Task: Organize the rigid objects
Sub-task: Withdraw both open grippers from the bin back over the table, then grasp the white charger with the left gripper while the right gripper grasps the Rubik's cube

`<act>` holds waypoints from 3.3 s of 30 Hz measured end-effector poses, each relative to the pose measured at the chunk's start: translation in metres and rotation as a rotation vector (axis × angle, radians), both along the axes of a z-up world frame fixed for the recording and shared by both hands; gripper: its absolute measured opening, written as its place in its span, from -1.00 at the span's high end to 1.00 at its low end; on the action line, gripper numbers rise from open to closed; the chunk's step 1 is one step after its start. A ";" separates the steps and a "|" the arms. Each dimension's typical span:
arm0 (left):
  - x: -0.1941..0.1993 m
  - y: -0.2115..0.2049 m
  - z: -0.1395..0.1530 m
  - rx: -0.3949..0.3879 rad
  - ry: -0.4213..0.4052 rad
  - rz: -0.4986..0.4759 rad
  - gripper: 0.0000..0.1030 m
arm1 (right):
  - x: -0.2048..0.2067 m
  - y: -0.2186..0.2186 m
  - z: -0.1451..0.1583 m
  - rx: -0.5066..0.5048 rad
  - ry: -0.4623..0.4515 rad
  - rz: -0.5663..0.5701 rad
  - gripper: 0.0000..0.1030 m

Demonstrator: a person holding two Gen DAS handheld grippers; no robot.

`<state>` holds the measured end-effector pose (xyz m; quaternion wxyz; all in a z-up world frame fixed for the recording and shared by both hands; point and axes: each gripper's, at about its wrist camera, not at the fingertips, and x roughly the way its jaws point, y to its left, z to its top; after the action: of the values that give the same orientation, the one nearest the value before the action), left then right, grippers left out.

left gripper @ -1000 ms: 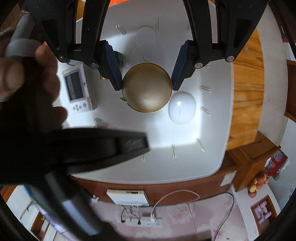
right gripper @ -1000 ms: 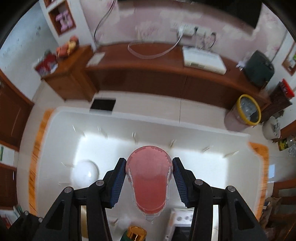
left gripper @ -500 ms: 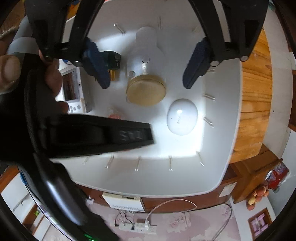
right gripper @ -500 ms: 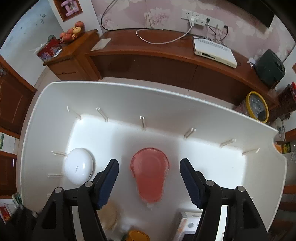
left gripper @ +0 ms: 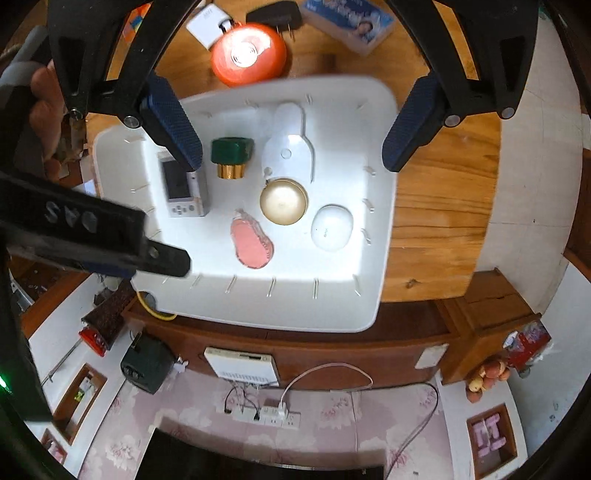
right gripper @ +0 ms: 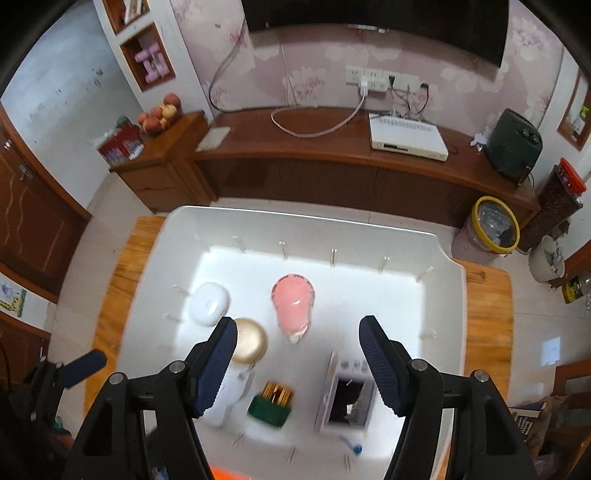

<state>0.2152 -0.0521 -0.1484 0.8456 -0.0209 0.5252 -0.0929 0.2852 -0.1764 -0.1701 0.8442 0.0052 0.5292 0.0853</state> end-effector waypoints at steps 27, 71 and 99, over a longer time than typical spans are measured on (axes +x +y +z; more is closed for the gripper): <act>-0.120 0.001 0.120 0.075 -0.254 -0.043 -0.91 | -0.210 -0.038 0.138 0.003 -0.299 -0.025 -0.36; -0.120 -0.049 -0.091 -0.017 0.297 0.041 -0.91 | -0.305 -0.072 -0.075 -0.086 -0.123 -0.036 -0.48; -0.105 -0.068 -0.149 -0.001 0.470 0.404 0.00 | -0.293 -0.060 -0.110 -0.089 -0.073 0.032 -0.17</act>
<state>0.1106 -0.1203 -0.2978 0.7024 -0.1461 0.6915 0.0843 -0.0082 -0.2369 -0.2799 0.8608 -0.0439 0.5014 0.0754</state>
